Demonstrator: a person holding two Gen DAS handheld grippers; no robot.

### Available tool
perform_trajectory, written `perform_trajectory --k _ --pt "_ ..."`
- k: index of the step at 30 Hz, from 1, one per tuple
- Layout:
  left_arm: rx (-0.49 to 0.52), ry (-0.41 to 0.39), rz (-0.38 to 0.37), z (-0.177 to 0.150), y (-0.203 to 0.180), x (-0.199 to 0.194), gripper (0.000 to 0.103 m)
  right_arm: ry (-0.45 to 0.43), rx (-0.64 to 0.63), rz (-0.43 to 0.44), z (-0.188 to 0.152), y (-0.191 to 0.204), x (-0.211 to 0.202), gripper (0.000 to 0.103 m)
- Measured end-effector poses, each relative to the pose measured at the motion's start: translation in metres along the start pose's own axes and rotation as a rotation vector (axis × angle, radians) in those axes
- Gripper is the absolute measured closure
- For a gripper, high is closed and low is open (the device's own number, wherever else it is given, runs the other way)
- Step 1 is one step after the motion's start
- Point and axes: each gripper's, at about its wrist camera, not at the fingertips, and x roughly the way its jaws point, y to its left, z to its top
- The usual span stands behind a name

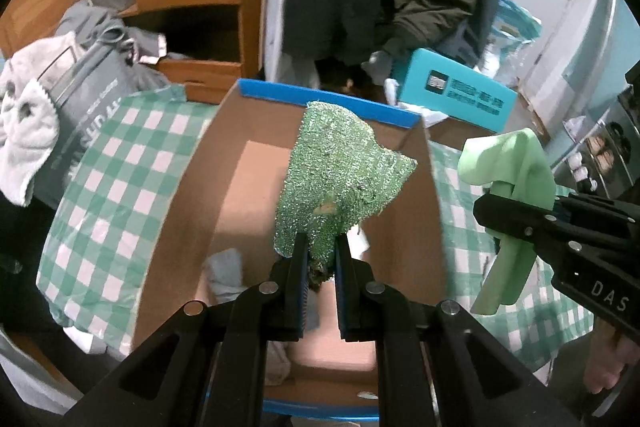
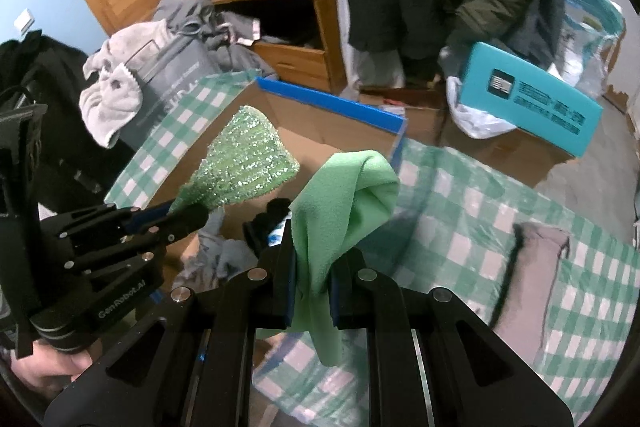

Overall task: Organize soft objects
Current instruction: 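Carry the green pad with the left gripper while the right gripper carries the green cloth to the box, then open the left gripper over the box while the right gripper releases the green cloth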

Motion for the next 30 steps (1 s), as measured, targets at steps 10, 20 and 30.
perform_trajectory --k 10,20,30 --pt "-0.063 0.035 0.017 -0.005 0.030 0.017 0.092 0.064 -0.036 0.028 0.012 0.028 0.036 0.091" --pt "-0.079 0.066 0.049 -0.008 0.037 0.025 0.087 0.127 -0.035 0.036 0.009 0.031 0.063 0.087" --pt "-0.076 0.060 0.070 -0.006 0.035 0.019 0.066 0.109 -0.026 0.024 0.010 0.028 0.055 0.053"
